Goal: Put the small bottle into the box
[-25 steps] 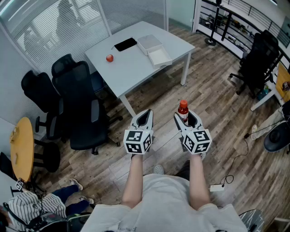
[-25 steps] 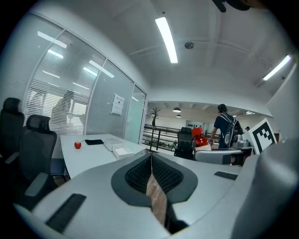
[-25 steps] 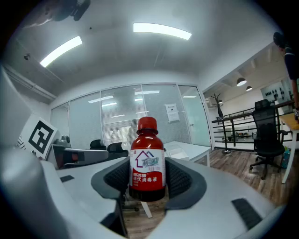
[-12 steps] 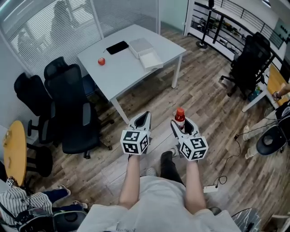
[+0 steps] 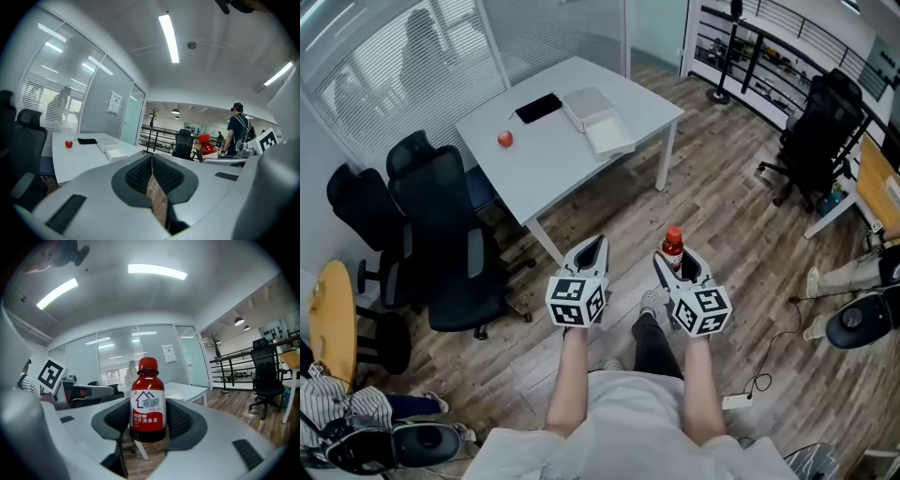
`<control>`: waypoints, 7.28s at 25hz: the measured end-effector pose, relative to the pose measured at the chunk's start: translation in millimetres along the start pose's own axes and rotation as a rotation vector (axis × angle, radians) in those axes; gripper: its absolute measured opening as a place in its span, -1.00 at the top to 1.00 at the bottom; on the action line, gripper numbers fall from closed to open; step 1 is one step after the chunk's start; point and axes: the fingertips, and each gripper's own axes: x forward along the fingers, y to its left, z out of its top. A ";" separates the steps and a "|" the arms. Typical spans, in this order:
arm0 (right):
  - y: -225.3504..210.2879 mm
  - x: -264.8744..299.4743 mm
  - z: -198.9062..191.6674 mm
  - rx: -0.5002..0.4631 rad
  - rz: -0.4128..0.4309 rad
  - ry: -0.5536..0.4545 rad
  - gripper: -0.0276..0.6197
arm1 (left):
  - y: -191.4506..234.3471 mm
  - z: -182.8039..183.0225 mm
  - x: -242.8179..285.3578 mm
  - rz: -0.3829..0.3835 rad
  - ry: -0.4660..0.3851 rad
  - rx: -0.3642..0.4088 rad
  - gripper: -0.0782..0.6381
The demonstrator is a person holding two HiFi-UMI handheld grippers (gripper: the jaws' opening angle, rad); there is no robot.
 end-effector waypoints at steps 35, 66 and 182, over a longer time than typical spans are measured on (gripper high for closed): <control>-191.2 289.2 82.4 0.046 0.224 0.034 0.22 | 116.9 73.1 283.2 0.223 0.018 -0.095 0.70; -217.9 407.7 69.3 0.057 0.195 0.095 0.22 | 212.7 74.1 341.9 0.273 0.044 -0.120 0.70; -204.0 637.8 -162.7 -0.630 0.547 1.115 0.22 | 396.7 64.0 427.4 0.132 0.181 -0.139 0.70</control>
